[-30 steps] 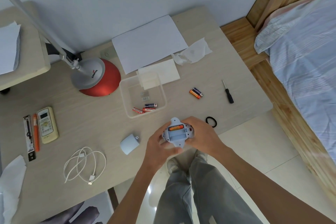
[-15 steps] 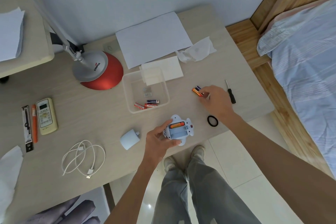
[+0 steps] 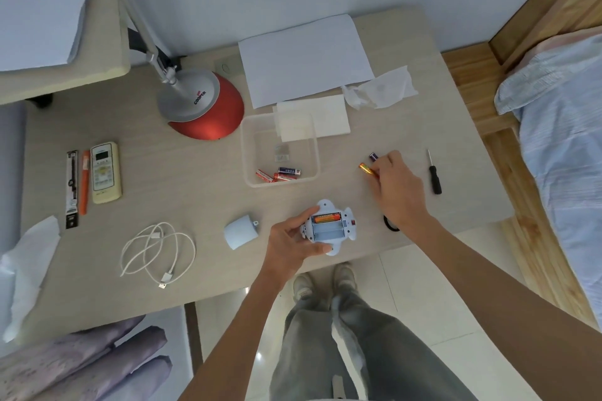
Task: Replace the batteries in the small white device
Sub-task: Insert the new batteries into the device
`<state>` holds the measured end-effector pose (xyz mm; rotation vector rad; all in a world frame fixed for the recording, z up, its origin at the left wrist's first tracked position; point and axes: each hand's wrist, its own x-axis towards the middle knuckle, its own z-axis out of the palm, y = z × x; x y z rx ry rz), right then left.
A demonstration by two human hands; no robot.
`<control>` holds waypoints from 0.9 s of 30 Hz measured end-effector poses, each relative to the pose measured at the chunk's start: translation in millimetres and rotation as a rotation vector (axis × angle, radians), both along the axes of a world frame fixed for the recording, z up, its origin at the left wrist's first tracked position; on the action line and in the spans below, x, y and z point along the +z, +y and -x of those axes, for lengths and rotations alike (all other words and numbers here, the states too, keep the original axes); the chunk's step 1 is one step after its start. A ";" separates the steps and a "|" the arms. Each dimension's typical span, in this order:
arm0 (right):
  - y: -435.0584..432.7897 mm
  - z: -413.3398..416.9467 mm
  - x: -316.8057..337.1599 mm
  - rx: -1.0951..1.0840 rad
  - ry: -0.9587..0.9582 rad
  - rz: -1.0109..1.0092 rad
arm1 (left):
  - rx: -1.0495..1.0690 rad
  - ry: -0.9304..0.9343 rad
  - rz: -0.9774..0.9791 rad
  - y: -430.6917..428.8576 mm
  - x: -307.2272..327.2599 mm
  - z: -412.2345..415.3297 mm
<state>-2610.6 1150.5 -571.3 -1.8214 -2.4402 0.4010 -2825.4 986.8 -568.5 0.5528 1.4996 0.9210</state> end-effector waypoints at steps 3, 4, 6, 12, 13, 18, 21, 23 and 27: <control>-4.6 -7.1 3.1 -0.006 0.129 0.052 | 0.014 0.002 -0.012 -0.4 2.1 -1.4; -6.0 -9.4 4.1 -0.020 0.233 0.099 | 0.022 -0.003 -0.015 -0.6 2.7 -1.9; -10.3 -10.1 9.5 -0.089 0.484 0.208 | 0.037 -0.006 -0.019 -0.9 3.1 -2.9; -16.6 -2.9 15.1 -0.161 0.769 0.381 | 0.039 0.009 -0.028 -1.3 2.1 -3.4; -16.8 -1.8 15.4 -0.147 0.778 0.393 | 0.037 0.008 -0.028 -1.5 2.3 -3.1; -18.7 4.5 29.6 -0.004 0.781 0.429 | 0.031 0.009 -0.042 -1.4 2.8 -2.6; -24.3 11.3 36.6 0.187 0.675 0.369 | 0.037 0.013 -0.064 -1.0 4.1 -3.1; -30.0 20.0 38.8 0.232 0.652 0.384 | 0.039 0.016 -0.081 -0.5 3.8 -3.1; -37.4 36.8 36.8 0.306 0.607 0.420 | 0.035 0.041 -0.092 -0.1 4.3 -3.5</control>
